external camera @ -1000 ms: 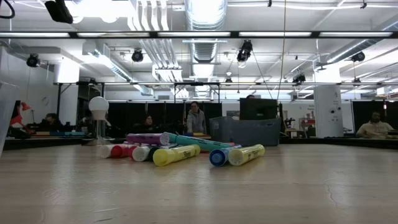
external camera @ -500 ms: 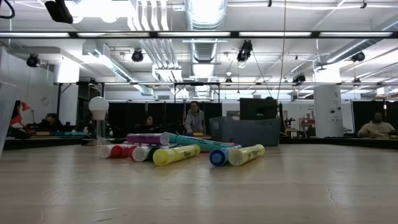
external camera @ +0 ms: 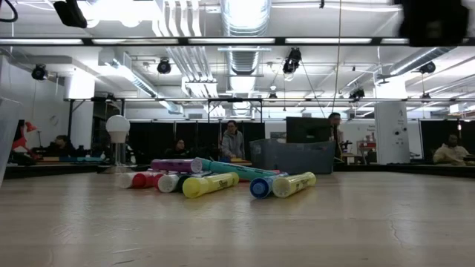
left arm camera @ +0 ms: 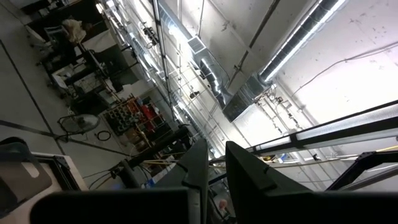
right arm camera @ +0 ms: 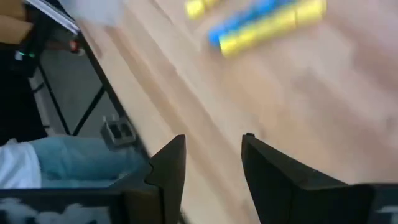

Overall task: Pick & Place Markers
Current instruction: Put the right light yellow highlighter pen into the gray bin

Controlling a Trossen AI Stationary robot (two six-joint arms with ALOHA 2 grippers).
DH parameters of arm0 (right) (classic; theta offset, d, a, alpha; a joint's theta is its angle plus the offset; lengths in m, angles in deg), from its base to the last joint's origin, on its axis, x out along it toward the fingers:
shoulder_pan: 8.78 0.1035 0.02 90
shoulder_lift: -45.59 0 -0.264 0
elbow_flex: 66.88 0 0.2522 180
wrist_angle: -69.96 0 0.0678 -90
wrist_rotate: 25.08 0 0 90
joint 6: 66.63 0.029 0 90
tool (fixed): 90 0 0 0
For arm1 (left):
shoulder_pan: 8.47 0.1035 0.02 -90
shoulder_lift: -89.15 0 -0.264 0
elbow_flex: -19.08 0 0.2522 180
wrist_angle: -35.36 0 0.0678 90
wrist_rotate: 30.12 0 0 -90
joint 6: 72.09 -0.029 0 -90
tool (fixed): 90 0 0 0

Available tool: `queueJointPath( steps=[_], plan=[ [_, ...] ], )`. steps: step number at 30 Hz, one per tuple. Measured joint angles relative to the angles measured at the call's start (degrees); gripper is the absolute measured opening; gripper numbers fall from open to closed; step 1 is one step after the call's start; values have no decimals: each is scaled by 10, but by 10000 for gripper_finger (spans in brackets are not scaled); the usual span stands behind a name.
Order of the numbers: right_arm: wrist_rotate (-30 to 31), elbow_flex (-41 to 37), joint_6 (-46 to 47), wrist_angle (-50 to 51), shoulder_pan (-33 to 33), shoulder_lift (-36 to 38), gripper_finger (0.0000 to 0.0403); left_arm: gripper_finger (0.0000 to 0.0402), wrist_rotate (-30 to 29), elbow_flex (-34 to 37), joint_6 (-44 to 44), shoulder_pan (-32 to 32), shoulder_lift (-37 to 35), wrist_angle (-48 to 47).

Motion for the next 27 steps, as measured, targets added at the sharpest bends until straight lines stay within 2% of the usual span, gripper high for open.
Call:
queueJointPath(
  steps=[6,10,19,27],
  plan=[
    [-1,0,-232,-84,-85,-5,136,48,0,0,1,0,0,0],
    [-3,0,-346,-117,-135,-22,131,48,0,0,11,0,0,0],
    [-95,30,-537,-132,-191,-127,127,48,0,0,20,0,0,-1],
    [-99,116,-638,-47,-196,-261,116,48,0,0,26,0,1,-2]
  ],
)
